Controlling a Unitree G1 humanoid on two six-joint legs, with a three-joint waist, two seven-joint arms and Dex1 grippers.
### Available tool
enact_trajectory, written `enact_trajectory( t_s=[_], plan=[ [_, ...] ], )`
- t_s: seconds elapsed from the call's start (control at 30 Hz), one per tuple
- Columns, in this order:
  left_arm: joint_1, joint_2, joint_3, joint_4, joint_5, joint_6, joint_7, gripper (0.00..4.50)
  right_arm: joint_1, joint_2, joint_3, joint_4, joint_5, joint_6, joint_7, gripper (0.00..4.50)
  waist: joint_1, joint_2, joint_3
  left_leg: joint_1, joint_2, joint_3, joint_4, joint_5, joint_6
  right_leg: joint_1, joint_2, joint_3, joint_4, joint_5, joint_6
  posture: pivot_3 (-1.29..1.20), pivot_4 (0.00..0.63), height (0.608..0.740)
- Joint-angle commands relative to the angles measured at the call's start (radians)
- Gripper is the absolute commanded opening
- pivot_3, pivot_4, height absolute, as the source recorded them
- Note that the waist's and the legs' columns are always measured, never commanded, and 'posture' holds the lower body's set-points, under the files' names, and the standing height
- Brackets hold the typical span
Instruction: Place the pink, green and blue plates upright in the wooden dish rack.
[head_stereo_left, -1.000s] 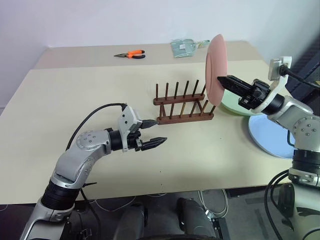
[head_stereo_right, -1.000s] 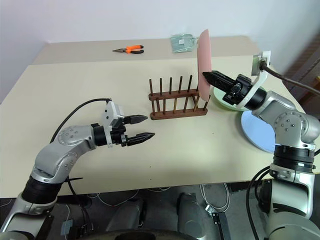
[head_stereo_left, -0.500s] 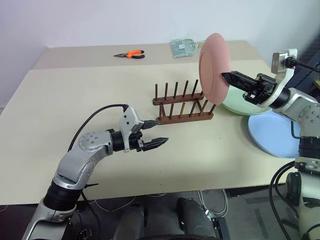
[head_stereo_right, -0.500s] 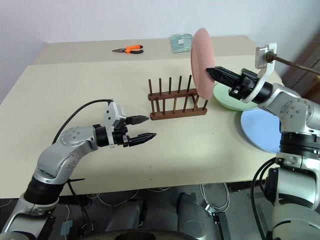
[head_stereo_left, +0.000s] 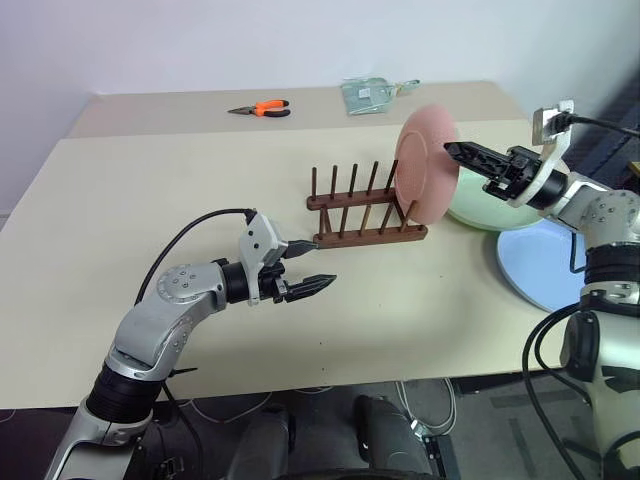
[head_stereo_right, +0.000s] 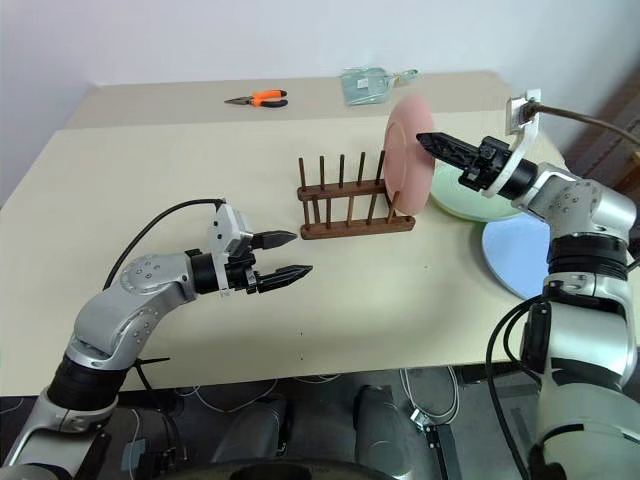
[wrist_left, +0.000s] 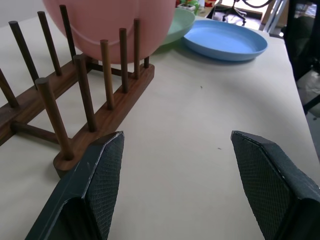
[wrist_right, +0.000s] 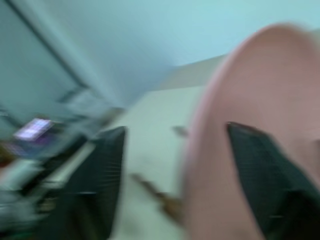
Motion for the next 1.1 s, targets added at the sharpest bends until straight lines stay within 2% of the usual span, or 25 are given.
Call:
enact_trajectory(
  t_s=[0.03,0.13,0.23,0.3,0.4,0.5,0.7,0.87,0.97,1.1],
  plan=[
    [0.002,0.002,0.012,-0.049,-0.003,0.002,0.008,3.52,0.016,-0.047,-0.100,-0.087,-0.026,-0.130,-0.090,3.27,0.004,0.000,0.000,0.000,0.000,0.000,0.000,0.000,0.000,0.000,0.000,0.000,0.000,0.000,0.000,0.00,0.150,0.740],
    [0.006,0.006,0.011,-0.052,-0.003,0.003,0.008,3.52,0.122,-0.110,-0.141,-0.217,-0.038,-0.154,-0.098,3.27,0.011,0.000,0.000,-0.001,0.000,-0.001,0.000,0.000,0.000,0.000,0.000,0.000,-0.001,0.000,0.000,0.00,0.150,0.740],
    [0.002,0.008,0.007,-0.043,-0.005,0.003,-0.003,3.52,0.272,-0.192,-0.127,-0.330,-0.088,-0.175,-0.065,3.27,0.009,0.000,0.000,-0.001,-0.001,0.000,0.000,0.000,0.001,0.001,0.000,0.000,-0.002,0.000,0.001,0.00,0.150,0.740],
    [-0.010,0.005,-0.002,-0.025,-0.001,-0.001,-0.012,3.52,0.382,-0.242,-0.067,-0.390,-0.160,-0.239,-0.016,3.27,0.004,0.000,0.000,0.000,-0.001,0.000,0.000,0.000,0.001,0.001,0.000,0.000,-0.001,-0.001,0.001,0.00,0.150,0.740],
    [-0.030,-0.003,-0.012,-0.004,0.003,-0.006,-0.023,3.52,0.441,-0.266,0.007,-0.414,-0.236,-0.295,0.009,3.27,-0.010,0.002,0.000,0.002,0.000,0.003,0.000,0.000,0.001,0.002,0.000,0.001,0.000,-0.003,0.004,0.00,0.150,0.740],
    [-0.049,-0.013,-0.024,0.014,0.013,-0.013,-0.032,3.52,0.417,-0.246,0.090,-0.336,-0.343,-0.399,-0.011,3.27,-0.021,0.003,0.000,0.003,0.001,0.005,0.000,0.000,0.001,0.002,0.000,0.003,0.003,-0.004,0.001,0.00,0.150,0.740],
    [-0.055,-0.015,-0.020,0.021,0.018,-0.016,-0.041,3.52,0.285,-0.233,0.298,-0.060,-0.663,-0.761,-0.146,3.27,-0.023,0.003,0.000,0.002,0.000,0.005,0.001,0.000,0.001,0.000,0.000,0.003,0.002,0.000,0.000,0.00,0.150,0.740],
    [-0.035,-0.014,-0.014,0.007,0.023,-0.019,-0.028,3.52,0.167,-0.191,0.437,0.165,-0.859,-0.920,-0.270,3.27,-0.022,0.003,0.000,0.002,0.000,0.005,0.001,0.000,0.000,0.000,0.000,0.004,0.001,0.000,0.000,0.00,0.150,0.740],
    [-0.021,-0.015,-0.007,-0.006,0.026,-0.018,-0.015,3.52,0.121,-0.162,0.439,0.248,-0.872,-0.953,-0.313,2.47,-0.020,0.002,0.000,0.002,0.000,0.005,0.001,0.000,0.000,0.000,0.000,0.004,0.001,0.000,0.000,0.00,0.150,0.740],
    [-0.005,-0.012,-0.002,-0.018,0.028,-0.019,-0.006,3.52,0.099,-0.161,0.417,0.272,-0.866,-0.976,-0.351,0.63,-0.020,0.003,0.000,0.002,0.000,0.005,0.001,0.000,0.000,0.000,0.000,0.004,0.001,0.000,0.000,0.00,0.150,0.740]
  ],
)
